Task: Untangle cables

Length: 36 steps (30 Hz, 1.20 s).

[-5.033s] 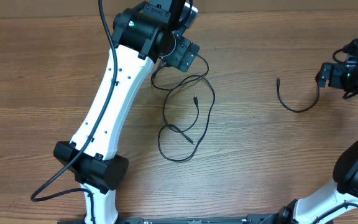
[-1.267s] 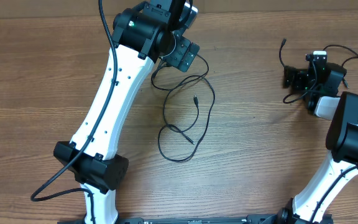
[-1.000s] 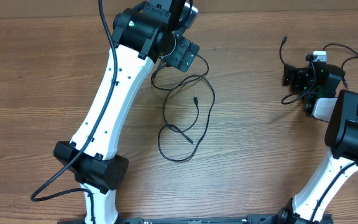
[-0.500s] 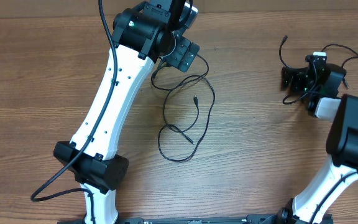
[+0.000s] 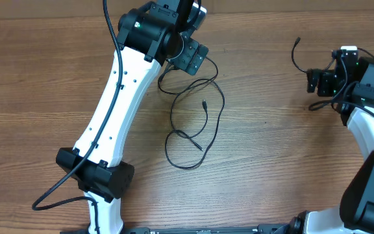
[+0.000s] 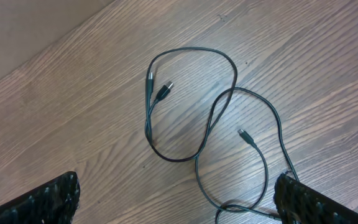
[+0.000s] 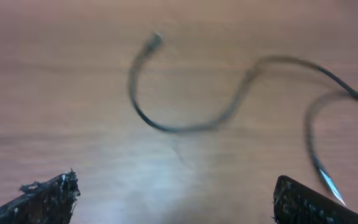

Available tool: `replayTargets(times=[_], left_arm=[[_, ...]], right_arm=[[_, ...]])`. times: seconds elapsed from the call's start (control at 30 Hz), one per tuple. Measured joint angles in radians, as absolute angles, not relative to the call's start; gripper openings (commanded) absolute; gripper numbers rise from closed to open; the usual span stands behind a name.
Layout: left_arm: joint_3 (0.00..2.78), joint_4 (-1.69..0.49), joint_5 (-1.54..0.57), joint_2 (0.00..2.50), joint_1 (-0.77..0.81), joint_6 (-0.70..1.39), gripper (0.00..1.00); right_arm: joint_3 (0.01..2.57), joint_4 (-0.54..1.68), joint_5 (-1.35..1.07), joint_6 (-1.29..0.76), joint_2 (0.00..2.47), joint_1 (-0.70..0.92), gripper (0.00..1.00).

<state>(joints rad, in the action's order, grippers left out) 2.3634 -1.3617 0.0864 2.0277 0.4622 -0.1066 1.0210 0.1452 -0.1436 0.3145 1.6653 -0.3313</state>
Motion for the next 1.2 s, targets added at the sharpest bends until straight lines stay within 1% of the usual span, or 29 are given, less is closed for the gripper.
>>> replayTargets(times=[0.2,0.4,0.57,0.9,1.2], left_arm=[[2.363,-1.362,0.086,2.028,0.462,-0.107,1.00],[2.363,-1.362,0.086,2.028,0.462,-0.107,0.99],[2.363,-1.362,0.087,2.028,0.462,-0.107,1.00],[2.363,-1.362,0.087,2.028,0.462,-0.107,1.00],[2.363,-1.362,0.086,2.028,0.462,-0.107,1.00]], right_arm=[[1.021,0.261,0.032,0.356,1.665,-0.336,1.00],[1.021,0.286,0.084,0.368,1.665,-0.369,1.00],[1.021,0.291,0.097,0.367,1.682,-0.414,1.00],[1.021,0.311,0.104,0.367,1.835,-0.516,1.00],[1.021,0.210,-0.011,0.361,1.887,-0.538,1.00]])
